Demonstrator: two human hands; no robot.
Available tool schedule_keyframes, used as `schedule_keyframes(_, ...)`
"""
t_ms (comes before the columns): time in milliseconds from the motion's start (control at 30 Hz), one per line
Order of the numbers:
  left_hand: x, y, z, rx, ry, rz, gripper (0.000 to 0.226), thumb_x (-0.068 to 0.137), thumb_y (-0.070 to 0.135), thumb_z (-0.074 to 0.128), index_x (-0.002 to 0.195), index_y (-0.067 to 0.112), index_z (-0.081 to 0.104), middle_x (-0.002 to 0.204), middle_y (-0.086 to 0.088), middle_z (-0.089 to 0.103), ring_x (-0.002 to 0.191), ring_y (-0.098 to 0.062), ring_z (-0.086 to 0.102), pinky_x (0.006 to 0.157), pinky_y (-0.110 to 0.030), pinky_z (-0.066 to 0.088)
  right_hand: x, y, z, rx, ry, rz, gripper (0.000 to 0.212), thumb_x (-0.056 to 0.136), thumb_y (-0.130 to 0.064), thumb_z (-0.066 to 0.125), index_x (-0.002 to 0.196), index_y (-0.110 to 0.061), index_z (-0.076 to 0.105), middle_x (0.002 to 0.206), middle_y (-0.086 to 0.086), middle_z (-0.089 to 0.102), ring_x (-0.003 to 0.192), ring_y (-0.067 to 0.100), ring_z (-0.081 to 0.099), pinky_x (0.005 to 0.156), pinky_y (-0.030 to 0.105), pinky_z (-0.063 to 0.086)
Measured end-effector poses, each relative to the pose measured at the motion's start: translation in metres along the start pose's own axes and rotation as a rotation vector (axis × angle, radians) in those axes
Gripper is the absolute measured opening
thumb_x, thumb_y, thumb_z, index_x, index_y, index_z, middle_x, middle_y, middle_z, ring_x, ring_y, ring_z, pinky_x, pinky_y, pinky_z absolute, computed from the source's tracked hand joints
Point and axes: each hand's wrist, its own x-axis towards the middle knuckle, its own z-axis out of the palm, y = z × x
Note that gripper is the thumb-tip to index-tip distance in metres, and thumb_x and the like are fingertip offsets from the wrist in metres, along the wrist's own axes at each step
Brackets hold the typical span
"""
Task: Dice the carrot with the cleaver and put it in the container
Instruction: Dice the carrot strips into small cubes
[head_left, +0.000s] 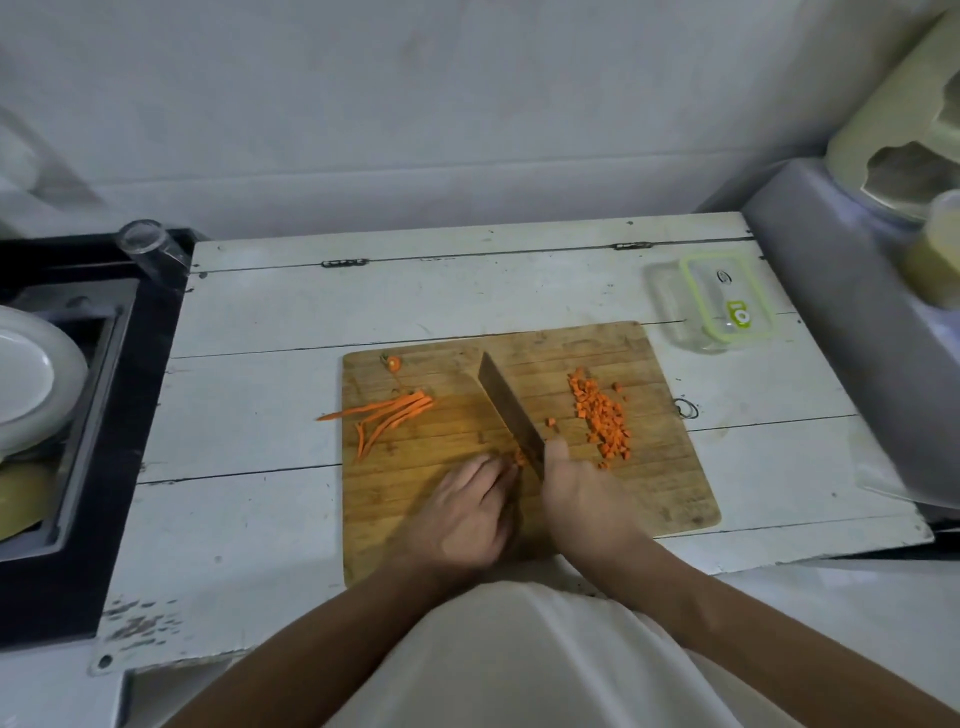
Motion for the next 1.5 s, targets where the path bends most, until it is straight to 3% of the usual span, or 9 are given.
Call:
schedule_keyframes(167,-0.001,0.0,0.002,-0.047,0.01,0.014,0.052,0.099,0.035,0.048,0.145,0.013,0.055,0.144,-0.002,0.053,0.137,-0.017,0.041,0.114,-0.037,0.041,0.022,0.003,-0.004,0.127,0.057,0.026,0.009,0.103,-0.015,0.037,0.099,-0.02,0.031,0.089,0.013,0.068,0.086,0.038,0.067,0.063,0.04,0.045)
schedule_keyframes(367,-0.011,-0.004,-0.001,0.056,0.102,0.001,0.052,0.097,0.041,0.045,0.14,0.016,0.06,0.144,0.001,0.056,0.137,-0.015,0.041,0.111,-0.036,0.038,-0.01,0.023,-0.011,0.153,0.069,0.045,0.003,0.105,-0.025,0.038,0.106,-0.023,0.039,0.083,0.003,0.065,0.074,0.027,0.065,0.061,0.039,0.05)
schedule_keyframes(500,-0.01,-0.005,0.002,0.057,0.061,-0.02,0.052,0.097,0.041,0.047,0.139,0.015,0.061,0.141,0.0,0.058,0.135,-0.016,0.041,0.107,-0.038,0.046,-0.022,0.012,-0.001,0.019,-0.059,-0.002,0.014,0.102,-0.016,0.044,0.108,-0.022,0.033,0.09,0.005,0.067,0.083,0.029,0.069,0.061,0.037,0.041)
schedule_keyframes(800,-0.01,-0.006,0.001,-0.013,-0.001,-0.026,0.052,0.1,0.039,0.048,0.146,0.014,0.053,0.147,-0.001,0.052,0.139,-0.018,0.041,0.115,-0.038,0.039,0.01,-0.008,0.0,0.115,-0.012,0.014,0.009,0.103,-0.012,0.036,0.109,-0.019,0.039,0.09,0.009,0.068,0.085,0.033,0.068,0.067,0.043,0.053)
schedule_keyframes(933,-0.019,-0.005,-0.006,0.034,0.078,-0.027,0.05,0.098,0.037,0.047,0.142,0.014,0.058,0.145,0.0,0.054,0.137,-0.014,0.042,0.117,-0.031,0.029,0.005,0.007,0.001,0.19,0.042,0.044,0.012,0.105,-0.017,0.035,0.115,-0.017,0.042,0.09,0.01,0.068,0.084,0.035,0.065,0.063,0.038,0.042)
schedule_keyframes(1100,-0.025,-0.004,-0.007,0.104,0.076,-0.04,0.049,0.097,0.039,0.047,0.136,0.014,0.064,0.14,0.001,0.059,0.135,-0.013,0.042,0.115,-0.03,0.029,-0.012,0.017,-0.009,0.208,0.078,0.017,0.005,0.106,-0.024,0.037,0.108,-0.02,0.039,0.081,0.004,0.063,0.072,0.029,0.062,0.061,0.041,0.049)
schedule_keyframes(1200,-0.024,-0.004,-0.006,0.072,0.045,-0.046,0.05,0.099,0.039,0.047,0.14,0.013,0.061,0.143,0.0,0.057,0.138,-0.015,0.041,0.117,-0.033,0.029,-0.021,0.013,-0.007,0.139,0.057,-0.01,0.011,0.104,-0.017,0.038,0.1,-0.025,0.031,0.077,0.0,0.059,0.066,0.026,0.057,0.051,0.036,0.037)
schedule_keyframes(1367,-0.023,-0.003,-0.01,0.06,0.024,-0.049,0.052,0.101,0.039,0.046,0.146,0.014,0.054,0.149,0.001,0.051,0.143,-0.015,0.037,0.122,-0.032,0.018,-0.015,-0.004,0.002,0.091,-0.021,0.009,0.012,0.101,-0.008,0.036,0.107,-0.019,0.037,0.088,0.008,0.067,0.08,0.032,0.067,0.06,0.038,0.042)
schedule_keyframes(1500,-0.022,-0.004,-0.01,0.002,0.0,-0.067,0.053,0.102,0.039,0.045,0.149,0.014,0.05,0.151,0.0,0.047,0.144,-0.017,0.035,0.123,-0.035,0.023,0.002,-0.016,0.0,0.031,0.012,-0.001,0.017,0.099,-0.003,0.034,0.108,-0.016,0.039,0.095,0.013,0.069,0.09,0.036,0.068,0.063,0.038,0.041)
